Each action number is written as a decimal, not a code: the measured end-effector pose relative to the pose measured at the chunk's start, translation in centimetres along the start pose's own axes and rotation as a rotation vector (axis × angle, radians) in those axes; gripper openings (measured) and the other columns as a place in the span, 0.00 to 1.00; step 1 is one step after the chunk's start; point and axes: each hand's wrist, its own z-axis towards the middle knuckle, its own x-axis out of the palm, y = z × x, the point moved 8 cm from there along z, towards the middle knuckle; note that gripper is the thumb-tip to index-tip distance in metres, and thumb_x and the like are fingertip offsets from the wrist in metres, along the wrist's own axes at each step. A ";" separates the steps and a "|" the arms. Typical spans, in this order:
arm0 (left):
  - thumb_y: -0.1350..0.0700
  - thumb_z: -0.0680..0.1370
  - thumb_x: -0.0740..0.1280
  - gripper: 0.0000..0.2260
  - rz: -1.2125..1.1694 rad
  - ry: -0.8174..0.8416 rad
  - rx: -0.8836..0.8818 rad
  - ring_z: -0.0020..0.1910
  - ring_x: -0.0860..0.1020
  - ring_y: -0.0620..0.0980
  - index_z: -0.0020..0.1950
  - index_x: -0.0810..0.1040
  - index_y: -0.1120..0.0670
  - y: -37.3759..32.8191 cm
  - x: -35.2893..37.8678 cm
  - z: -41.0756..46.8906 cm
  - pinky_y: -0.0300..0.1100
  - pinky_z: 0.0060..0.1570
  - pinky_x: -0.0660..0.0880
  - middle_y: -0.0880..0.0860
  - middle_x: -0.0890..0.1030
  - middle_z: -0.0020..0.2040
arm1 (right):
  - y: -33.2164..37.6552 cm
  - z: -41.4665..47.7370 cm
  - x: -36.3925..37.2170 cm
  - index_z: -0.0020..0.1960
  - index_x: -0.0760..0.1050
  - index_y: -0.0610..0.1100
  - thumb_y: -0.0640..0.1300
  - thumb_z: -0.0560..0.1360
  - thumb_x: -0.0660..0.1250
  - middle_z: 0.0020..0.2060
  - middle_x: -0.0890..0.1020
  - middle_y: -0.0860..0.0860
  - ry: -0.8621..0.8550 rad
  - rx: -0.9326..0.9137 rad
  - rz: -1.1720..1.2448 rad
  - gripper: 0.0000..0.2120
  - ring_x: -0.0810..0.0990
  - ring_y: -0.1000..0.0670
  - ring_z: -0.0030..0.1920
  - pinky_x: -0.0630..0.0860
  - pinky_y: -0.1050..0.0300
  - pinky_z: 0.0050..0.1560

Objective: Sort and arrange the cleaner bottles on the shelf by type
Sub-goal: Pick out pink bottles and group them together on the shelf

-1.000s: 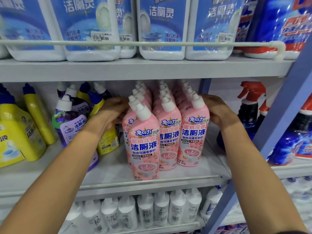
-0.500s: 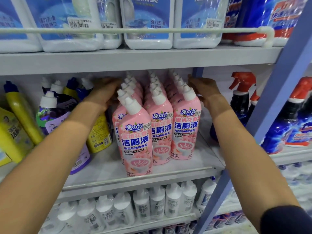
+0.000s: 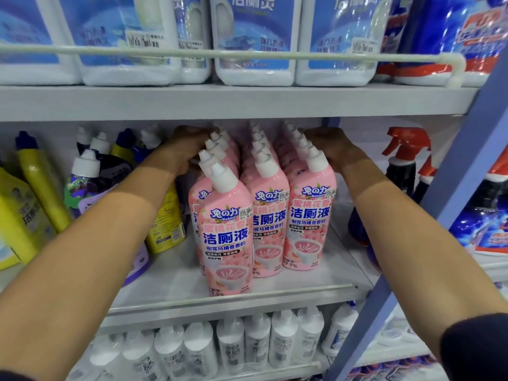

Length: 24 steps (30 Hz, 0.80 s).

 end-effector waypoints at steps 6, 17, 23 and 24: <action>0.58 0.85 0.63 0.10 -0.017 -0.023 -0.001 0.23 0.78 0.36 0.44 0.75 0.50 0.3 -0.3 0.6 0.31 0.25 0.76 0.39 0.79 0.23 | -0.3 0.0 -0.2 0.63 0.80 0.31 0.38 0.78 0.73 0.55 0.84 0.38 0.014 -0.012 0.031 0.16 0.81 0.52 0.40 0.78 0.66 0.32; 0.59 0.84 0.63 0.09 -0.024 -0.032 -0.027 0.22 0.78 0.36 0.45 0.75 0.50 0.8 -0.5 0.8 0.33 0.24 0.76 0.39 0.79 0.23 | -0.3 -1.1 -0.2 0.64 0.79 0.31 0.36 0.78 0.72 0.56 0.84 0.39 0.008 0.009 0.030 0.16 0.81 0.54 0.39 0.78 0.68 0.31; 0.61 0.84 0.62 0.11 -0.099 -0.060 -0.056 0.20 0.76 0.37 0.43 0.74 0.51 1.0 -0.2 -0.2 0.33 0.24 0.75 0.41 0.76 0.20 | -0.8 -1.6 -0.4 0.46 0.81 0.40 0.38 0.78 0.72 0.40 0.83 0.48 -0.037 0.045 0.057 0.03 0.80 0.61 0.28 0.77 0.63 0.42; 0.63 0.83 0.63 0.12 -0.133 -0.062 -0.044 0.20 0.76 0.37 0.41 0.74 0.51 1.2 -0.2 -0.1 0.35 0.28 0.75 0.42 0.77 0.21 | -1.0 -1.6 -0.4 0.43 0.81 0.42 0.39 0.78 0.73 0.38 0.83 0.49 -0.050 0.051 0.072 0.06 0.80 0.60 0.28 0.77 0.61 0.44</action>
